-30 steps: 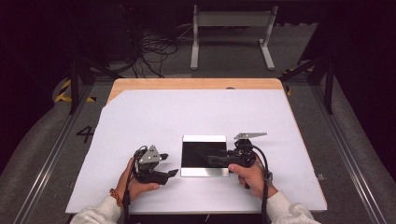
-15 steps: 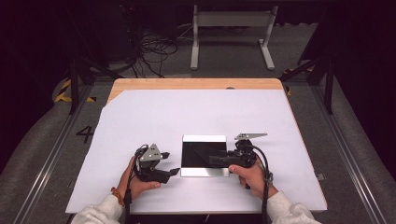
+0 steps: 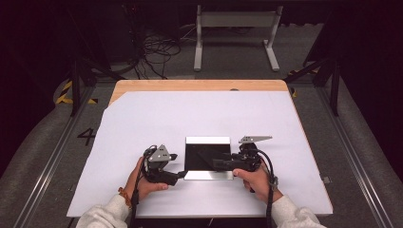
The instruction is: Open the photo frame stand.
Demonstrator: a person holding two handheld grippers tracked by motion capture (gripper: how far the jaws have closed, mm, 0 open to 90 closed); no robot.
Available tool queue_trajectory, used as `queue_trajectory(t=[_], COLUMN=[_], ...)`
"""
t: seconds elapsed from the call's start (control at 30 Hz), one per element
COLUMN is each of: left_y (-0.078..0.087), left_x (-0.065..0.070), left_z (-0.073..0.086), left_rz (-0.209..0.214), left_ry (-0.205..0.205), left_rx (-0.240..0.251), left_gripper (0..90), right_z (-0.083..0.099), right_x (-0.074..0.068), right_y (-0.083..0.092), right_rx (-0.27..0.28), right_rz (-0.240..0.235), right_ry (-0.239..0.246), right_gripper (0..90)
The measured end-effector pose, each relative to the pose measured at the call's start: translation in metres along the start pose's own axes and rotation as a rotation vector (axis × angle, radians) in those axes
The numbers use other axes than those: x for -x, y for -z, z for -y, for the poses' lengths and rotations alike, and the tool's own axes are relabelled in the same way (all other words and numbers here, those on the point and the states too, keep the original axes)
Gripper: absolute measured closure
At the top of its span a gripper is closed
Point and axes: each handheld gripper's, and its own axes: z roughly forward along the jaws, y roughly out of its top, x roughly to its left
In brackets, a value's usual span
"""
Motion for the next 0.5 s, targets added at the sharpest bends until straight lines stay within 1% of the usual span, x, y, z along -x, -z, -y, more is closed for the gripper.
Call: queue_trajectory(t=[0.07, 0.17, 0.2, 0.33, 0.5], left_y=[-0.001, -0.004, -0.005, -0.009, -0.013], left_x=[-0.001, -0.002, -0.003, -0.004, -0.004], left_z=[0.000, -0.001, -0.002, -0.004, -0.005], left_rz=[0.019, 0.028, 0.036, 0.038, 0.044], left_ry=[0.010, 0.023, 0.021, 0.027, 0.036], left_rx=[0.006, 0.001, 0.001, -0.009, -0.024], left_gripper=[24.3, 23.6, 23.3, 22.9, 22.2], right_z=[0.000, 0.000, 0.000, 0.001, 0.002], right_x=[-0.001, -0.002, -0.002, -0.005, -0.008], right_y=[0.001, 0.001, 0.001, 0.003, 0.005], right_rx=[0.003, 0.008, 0.009, 0.017, 0.029], right_rz=[0.001, 0.002, 0.003, 0.005, 0.005], right_ry=[0.012, 0.018, 0.027, 0.043, 0.082], right_gripper=[47.3, 47.3, 47.3, 48.4, 50.7])
